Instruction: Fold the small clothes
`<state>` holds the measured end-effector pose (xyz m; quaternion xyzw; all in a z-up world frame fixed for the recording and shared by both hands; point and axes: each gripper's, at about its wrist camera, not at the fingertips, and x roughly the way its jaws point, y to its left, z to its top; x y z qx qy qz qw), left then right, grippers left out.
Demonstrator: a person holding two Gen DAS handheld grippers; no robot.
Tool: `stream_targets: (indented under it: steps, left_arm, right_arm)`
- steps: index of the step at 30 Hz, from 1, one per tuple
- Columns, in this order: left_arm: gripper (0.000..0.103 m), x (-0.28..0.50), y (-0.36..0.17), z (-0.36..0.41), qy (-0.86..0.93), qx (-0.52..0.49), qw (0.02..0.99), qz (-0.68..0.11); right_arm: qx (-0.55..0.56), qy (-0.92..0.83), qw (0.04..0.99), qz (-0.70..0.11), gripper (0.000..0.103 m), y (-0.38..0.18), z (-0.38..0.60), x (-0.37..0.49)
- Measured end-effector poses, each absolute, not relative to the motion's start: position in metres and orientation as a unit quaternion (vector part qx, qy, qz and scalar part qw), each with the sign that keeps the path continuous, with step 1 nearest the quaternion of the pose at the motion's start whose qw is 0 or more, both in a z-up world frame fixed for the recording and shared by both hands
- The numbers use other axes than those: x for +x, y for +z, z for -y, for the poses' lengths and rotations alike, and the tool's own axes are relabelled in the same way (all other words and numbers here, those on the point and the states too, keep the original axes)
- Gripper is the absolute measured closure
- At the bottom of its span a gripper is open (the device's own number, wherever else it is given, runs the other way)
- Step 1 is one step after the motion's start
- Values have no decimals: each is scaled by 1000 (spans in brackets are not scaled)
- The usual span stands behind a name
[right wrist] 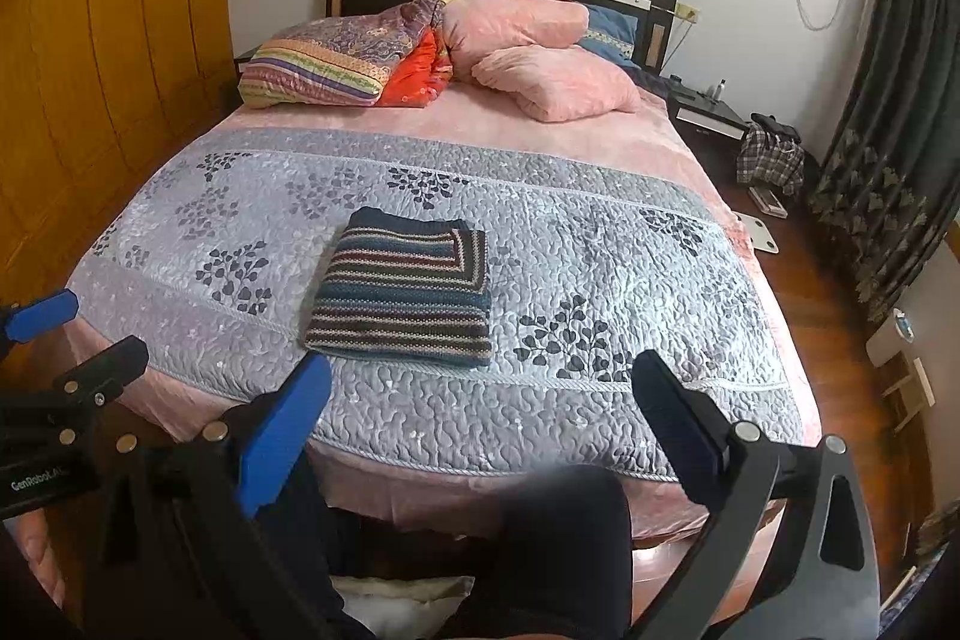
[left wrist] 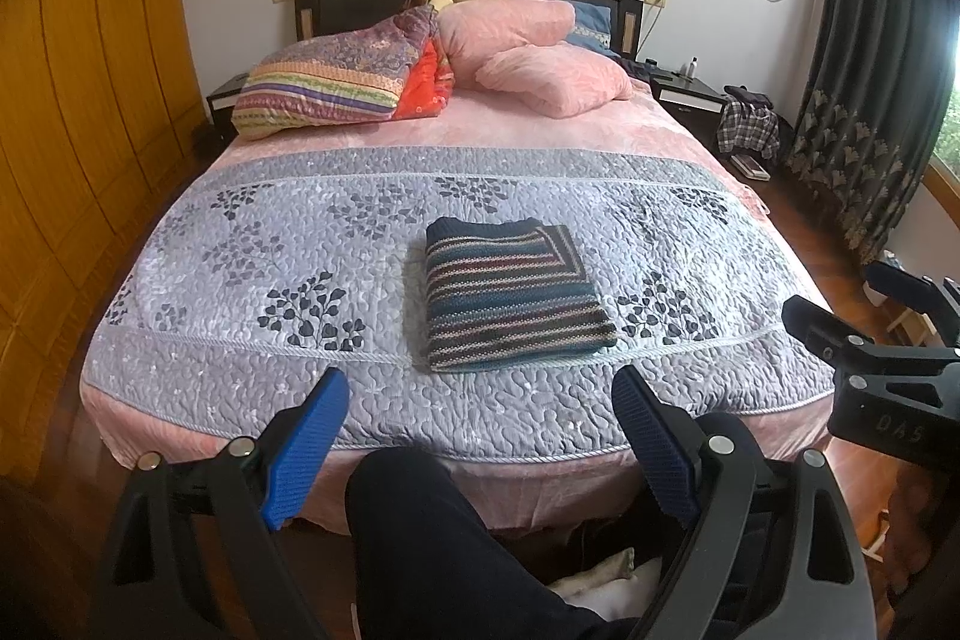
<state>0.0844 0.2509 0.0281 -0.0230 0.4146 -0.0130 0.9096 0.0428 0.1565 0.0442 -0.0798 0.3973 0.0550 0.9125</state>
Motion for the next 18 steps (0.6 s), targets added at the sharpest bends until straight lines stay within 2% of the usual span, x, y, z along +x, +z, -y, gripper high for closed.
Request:
stream_targets:
  steps: [18]
  left_arm:
    - [13, 85, 27, -251, -13, -23, 909, -415]
  right_arm:
    - [-68, 63, 907, -410, 3, 36, -154, 47]
